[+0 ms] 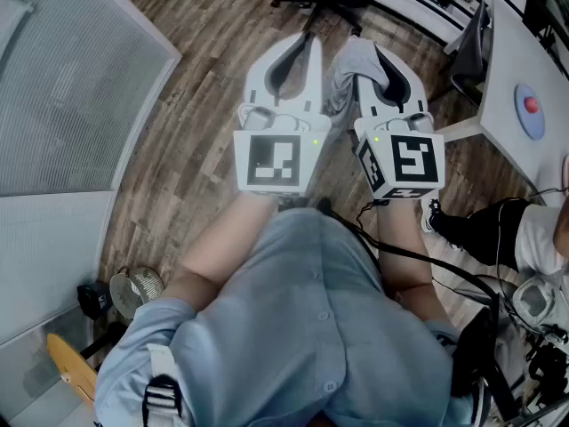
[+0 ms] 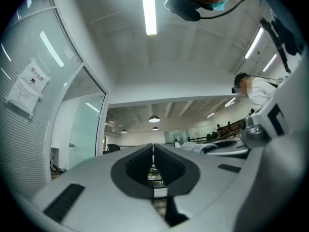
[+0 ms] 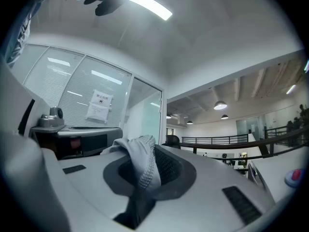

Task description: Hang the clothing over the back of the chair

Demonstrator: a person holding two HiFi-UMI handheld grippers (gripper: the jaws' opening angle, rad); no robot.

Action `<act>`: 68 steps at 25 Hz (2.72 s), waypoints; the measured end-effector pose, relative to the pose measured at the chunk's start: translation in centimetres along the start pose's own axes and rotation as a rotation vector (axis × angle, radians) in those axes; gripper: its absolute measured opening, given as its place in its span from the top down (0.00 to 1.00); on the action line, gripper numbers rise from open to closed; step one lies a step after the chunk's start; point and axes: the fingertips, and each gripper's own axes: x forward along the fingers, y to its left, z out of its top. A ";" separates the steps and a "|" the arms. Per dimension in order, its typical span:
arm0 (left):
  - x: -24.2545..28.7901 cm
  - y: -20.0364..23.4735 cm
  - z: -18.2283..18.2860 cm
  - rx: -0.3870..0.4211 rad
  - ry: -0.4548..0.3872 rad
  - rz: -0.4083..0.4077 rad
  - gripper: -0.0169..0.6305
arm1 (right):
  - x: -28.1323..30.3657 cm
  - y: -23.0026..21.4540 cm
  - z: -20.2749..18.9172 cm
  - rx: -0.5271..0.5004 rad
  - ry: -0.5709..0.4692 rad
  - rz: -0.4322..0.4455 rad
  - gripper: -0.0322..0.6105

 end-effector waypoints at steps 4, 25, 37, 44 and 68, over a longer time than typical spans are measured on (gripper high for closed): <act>0.5 -0.4 0.0 0.003 -0.002 0.002 0.95 | 0.1 -0.6 0.0 -0.001 -0.002 0.003 0.89; 6.1 -0.7 -2.9 0.009 0.030 0.084 0.95 | 4.4 -5.6 -1.3 0.014 0.013 0.103 0.89; 17.7 8.0 -7.3 -0.005 0.052 0.073 0.95 | 17.8 -9.8 -3.0 0.026 -0.020 0.036 0.89; 24.0 13.2 -7.4 0.015 0.023 0.069 0.95 | 25.9 -11.2 -2.6 0.012 -0.040 0.024 0.89; 44.5 19.1 -14.2 0.030 0.073 0.070 0.95 | 44.9 -22.0 -5.4 0.026 -0.012 0.080 0.89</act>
